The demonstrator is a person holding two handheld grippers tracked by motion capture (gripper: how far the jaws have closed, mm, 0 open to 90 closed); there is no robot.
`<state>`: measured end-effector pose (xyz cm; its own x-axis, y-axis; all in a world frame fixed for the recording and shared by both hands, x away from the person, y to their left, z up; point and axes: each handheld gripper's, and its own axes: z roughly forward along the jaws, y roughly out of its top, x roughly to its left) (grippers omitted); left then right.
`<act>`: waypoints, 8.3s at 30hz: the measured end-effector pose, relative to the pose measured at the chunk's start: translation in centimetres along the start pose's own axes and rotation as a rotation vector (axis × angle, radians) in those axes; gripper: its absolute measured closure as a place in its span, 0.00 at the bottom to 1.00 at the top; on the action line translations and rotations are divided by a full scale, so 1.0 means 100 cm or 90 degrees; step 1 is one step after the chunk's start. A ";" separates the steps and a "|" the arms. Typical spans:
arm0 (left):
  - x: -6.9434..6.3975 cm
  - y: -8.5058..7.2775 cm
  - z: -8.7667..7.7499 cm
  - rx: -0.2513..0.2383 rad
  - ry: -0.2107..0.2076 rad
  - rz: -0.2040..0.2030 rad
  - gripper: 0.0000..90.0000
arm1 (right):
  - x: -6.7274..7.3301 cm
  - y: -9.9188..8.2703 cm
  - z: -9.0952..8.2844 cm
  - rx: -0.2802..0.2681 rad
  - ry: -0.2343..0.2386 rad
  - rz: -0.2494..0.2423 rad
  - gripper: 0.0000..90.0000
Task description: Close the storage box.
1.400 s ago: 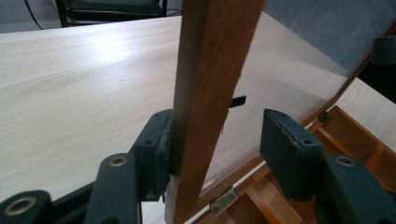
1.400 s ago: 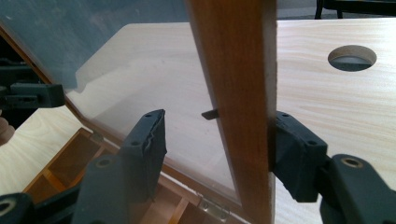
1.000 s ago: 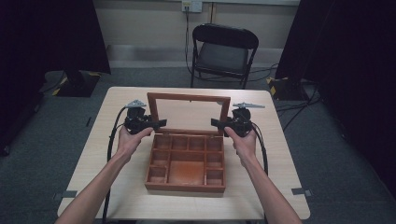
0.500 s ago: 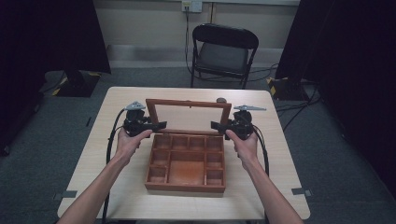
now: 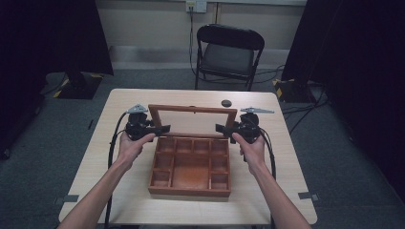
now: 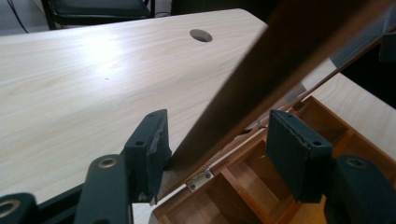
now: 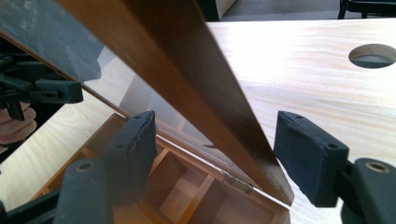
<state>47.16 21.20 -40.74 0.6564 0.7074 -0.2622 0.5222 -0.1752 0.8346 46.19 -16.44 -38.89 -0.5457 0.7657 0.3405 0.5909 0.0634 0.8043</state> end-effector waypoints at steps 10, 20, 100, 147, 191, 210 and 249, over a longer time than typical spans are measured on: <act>-0.007 0.003 -0.008 -0.022 -0.007 -0.006 0.37 | 0.000 -0.003 -0.011 0.009 -0.012 -0.004 0.31; -0.011 0.001 -0.015 -0.031 -0.012 -0.002 0.26 | 0.002 -0.009 -0.012 0.023 -0.005 -0.004 0.31; -0.041 -0.027 -0.031 0.005 0.004 0.070 0.17 | 0.068 0.028 -0.050 0.044 0.156 -0.125 0.63; -0.039 -0.036 -0.026 0.036 -0.003 0.068 0.19 | 0.093 0.013 -0.010 0.140 0.269 -0.114 0.84; 0.002 -0.052 -0.059 0.048 0.037 0.010 0.20 | 0.102 -0.022 -0.012 0.192 0.256 -0.174 0.90; -0.001 -0.053 -0.055 0.058 0.033 0.016 0.20 | 0.100 -0.062 0.004 0.255 0.255 -0.190 0.90; -0.002 -0.057 -0.062 0.066 0.049 0.026 0.20 | 0.061 -0.056 -0.021 0.143 0.145 -0.111 0.50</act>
<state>40.71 26.27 -42.43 0.6368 0.7477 -0.1884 0.5518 -0.2713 0.7886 38.28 -13.48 -40.31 -0.7526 0.5710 0.3280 0.5799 0.3385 0.7411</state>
